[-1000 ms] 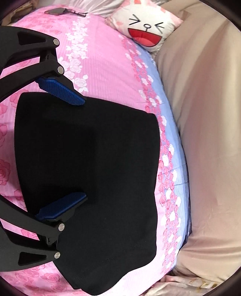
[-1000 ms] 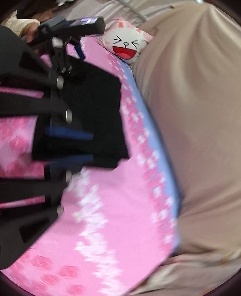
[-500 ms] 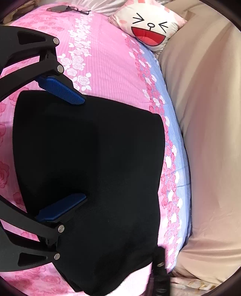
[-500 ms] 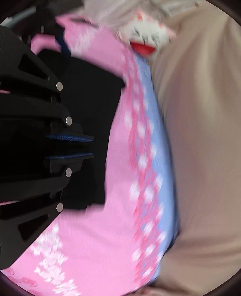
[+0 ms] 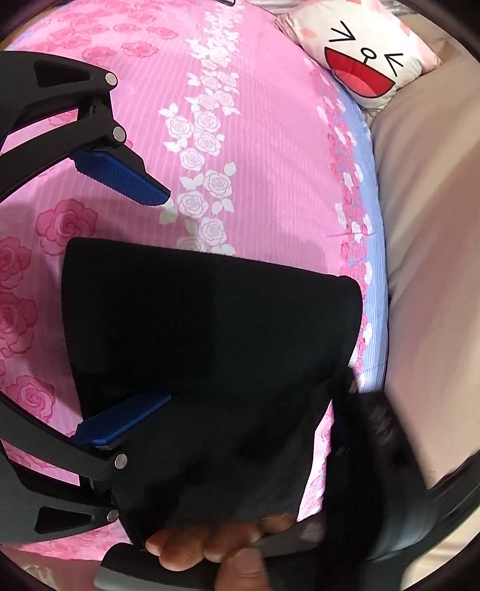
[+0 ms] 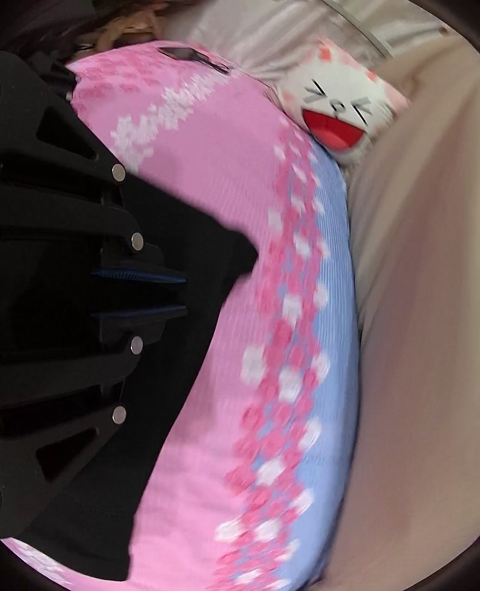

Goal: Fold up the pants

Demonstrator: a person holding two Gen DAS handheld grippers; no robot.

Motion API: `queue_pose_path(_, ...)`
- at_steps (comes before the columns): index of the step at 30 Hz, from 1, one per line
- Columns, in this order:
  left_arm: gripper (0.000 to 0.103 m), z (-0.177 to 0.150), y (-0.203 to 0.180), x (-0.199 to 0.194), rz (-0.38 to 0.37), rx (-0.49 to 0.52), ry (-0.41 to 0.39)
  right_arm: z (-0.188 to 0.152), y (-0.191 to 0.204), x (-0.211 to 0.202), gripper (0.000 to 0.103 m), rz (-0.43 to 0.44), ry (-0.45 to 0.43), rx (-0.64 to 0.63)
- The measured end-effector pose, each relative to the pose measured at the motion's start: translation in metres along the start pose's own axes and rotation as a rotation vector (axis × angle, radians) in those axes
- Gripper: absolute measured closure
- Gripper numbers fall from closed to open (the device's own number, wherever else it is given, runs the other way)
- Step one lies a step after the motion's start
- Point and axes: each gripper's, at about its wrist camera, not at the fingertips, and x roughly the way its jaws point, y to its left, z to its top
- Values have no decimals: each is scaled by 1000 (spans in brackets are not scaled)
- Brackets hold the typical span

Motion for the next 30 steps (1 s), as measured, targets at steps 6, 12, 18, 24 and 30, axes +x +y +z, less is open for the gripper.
queue_pose_path(6,5,-4,-1,-2,18,3,-26,15,15,65,94,-90,52,-60)
queue_pose_path(12,5,2,16,-19,-49,-45,-18,-9,-19,-60,90,-100,-132,-6)
queue_pose_path(18,5,6,57,-47,-35,-142,-58,-104,-103,-156,72,-207,-112,117)
queue_pose_path(24,5,-3,76,-21,-46,-224,35,-191,-159,-164,60,-90,-83,352)
queue_pose_path(30,5,-1,68,-9,-199,-266,71,-205,-179,-142,37,141,-93,485)
